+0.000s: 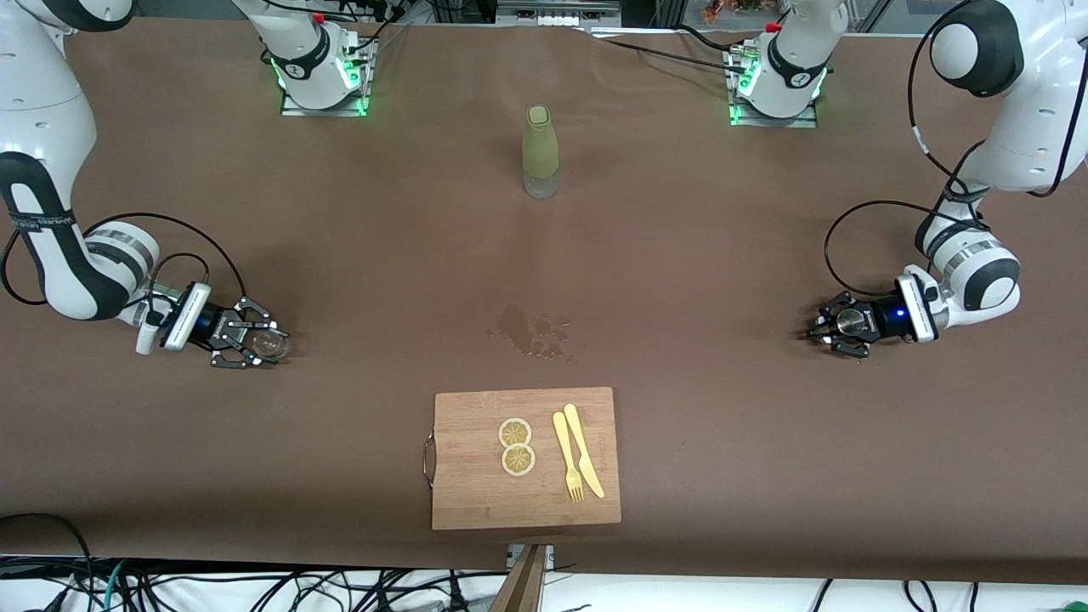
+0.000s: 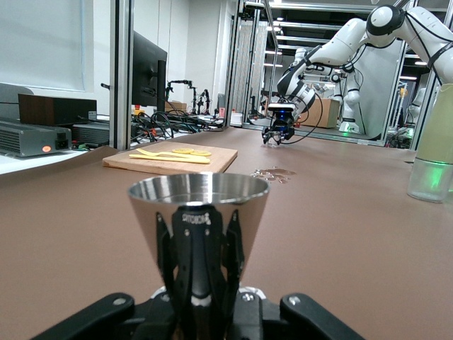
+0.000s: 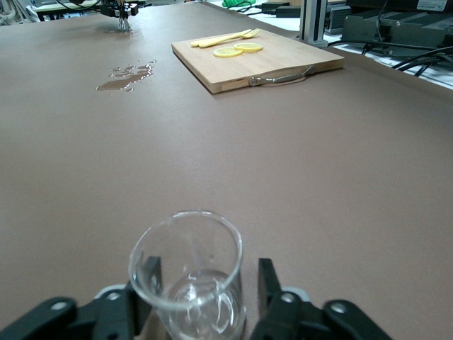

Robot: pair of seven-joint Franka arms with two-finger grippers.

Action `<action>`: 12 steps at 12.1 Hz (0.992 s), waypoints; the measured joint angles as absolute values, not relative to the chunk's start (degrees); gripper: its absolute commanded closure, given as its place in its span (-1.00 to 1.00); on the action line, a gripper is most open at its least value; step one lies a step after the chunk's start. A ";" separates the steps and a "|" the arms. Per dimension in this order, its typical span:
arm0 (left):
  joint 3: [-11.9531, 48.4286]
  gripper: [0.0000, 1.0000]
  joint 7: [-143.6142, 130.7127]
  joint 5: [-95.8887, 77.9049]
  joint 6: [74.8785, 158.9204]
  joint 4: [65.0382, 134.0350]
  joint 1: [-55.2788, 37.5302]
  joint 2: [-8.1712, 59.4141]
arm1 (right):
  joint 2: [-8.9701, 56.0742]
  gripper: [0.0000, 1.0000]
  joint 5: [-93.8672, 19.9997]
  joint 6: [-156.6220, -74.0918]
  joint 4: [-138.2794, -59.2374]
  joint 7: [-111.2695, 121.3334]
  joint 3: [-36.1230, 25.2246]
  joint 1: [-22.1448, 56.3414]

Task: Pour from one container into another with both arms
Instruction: 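Set down the jigger with the left gripper while the right gripper lowers the glass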

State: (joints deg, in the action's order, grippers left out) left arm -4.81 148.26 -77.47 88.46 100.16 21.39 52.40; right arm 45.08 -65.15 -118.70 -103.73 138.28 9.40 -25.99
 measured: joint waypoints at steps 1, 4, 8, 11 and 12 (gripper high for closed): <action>-4.81 -0.87 148.76 -77.47 88.44 100.13 21.39 52.53 | 45.11 -1.00 -65.15 -118.70 -103.15 138.28 9.40 -25.99; -4.82 -1.00 149.09 -77.46 87.94 100.06 21.39 52.56 | 45.02 -1.00 -64.99 -118.70 -100.81 138.09 9.09 -25.99; -5.53 -1.00 149.20 -77.46 87.42 99.83 21.39 52.56 | 40.65 -1.00 -58.24 -118.64 -100.20 130.52 6.49 -25.64; -7.19 -1.00 149.22 -74.68 86.85 97.96 21.48 52.57 | 37.19 -1.00 -52.58 -118.17 -100.71 120.56 4.11 -24.72; -7.89 -1.00 149.22 -73.65 86.26 96.96 21.48 52.56 | 35.90 -1.00 -49.74 -118.07 -100.80 115.63 2.95 -23.66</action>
State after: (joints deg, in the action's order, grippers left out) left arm -7.89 149.22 -73.65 86.26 96.96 21.48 52.56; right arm 35.90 -49.74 -118.07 -100.80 115.63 2.95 -23.66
